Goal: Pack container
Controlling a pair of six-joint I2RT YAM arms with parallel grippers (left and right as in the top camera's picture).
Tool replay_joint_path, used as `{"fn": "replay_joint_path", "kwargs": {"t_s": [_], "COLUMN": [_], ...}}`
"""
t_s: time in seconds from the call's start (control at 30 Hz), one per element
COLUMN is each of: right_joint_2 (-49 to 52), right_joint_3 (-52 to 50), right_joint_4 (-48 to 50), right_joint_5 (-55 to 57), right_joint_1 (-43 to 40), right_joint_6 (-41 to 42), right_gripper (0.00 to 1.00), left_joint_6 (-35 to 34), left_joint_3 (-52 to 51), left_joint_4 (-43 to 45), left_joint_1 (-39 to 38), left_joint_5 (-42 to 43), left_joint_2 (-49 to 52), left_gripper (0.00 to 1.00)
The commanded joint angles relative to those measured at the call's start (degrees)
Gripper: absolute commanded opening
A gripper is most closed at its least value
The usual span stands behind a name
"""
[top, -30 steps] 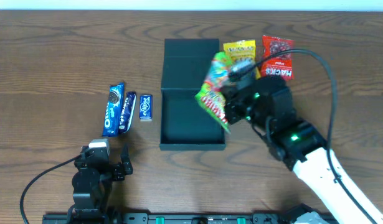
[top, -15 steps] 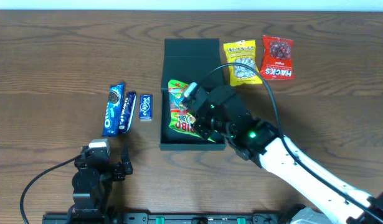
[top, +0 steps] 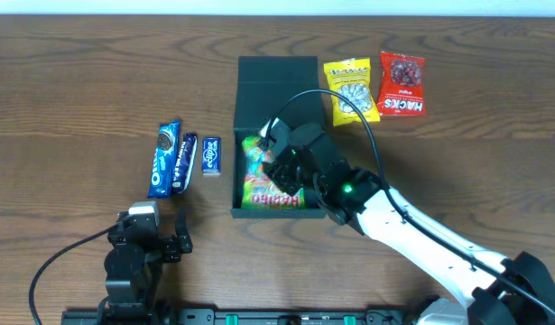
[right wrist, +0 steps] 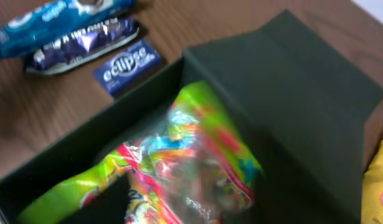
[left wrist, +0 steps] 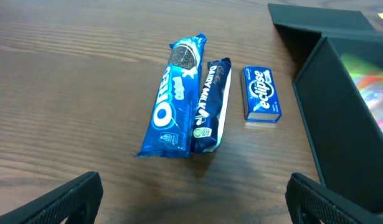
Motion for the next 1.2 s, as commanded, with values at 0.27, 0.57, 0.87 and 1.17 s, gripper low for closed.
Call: {"fn": "replay_joint_path", "kwargs": {"t_s": [0.27, 0.57, 0.87, 1.17], "right_joint_2": [-2.6, -2.9, -12.5, -18.1], "right_joint_3": [2.2, 2.2, 2.3, 2.3], "right_joint_4": [-2.9, -9.1, -11.2, -18.9], "right_joint_5": [3.7, 9.3, 8.0, -4.6], "right_joint_1": [0.5, 0.4, 0.4, 0.4], "right_joint_6": [4.8, 14.3, 15.9, 15.9], "right_gripper": [0.64, 0.01, 0.01, 0.99], "left_joint_6": [0.9, 0.9, 0.9, 0.9], "left_joint_3": [-0.8, -0.8, -0.8, -0.8], "left_joint_4": [0.2, 0.2, 0.2, 0.2], "left_joint_1": [0.3, 0.3, 0.3, 0.3], "left_joint_5": [-0.4, -0.4, -0.4, -0.4], "left_joint_2": [-0.3, -0.3, -0.3, -0.3], "left_gripper": [0.95, 0.95, 0.95, 0.95]}}
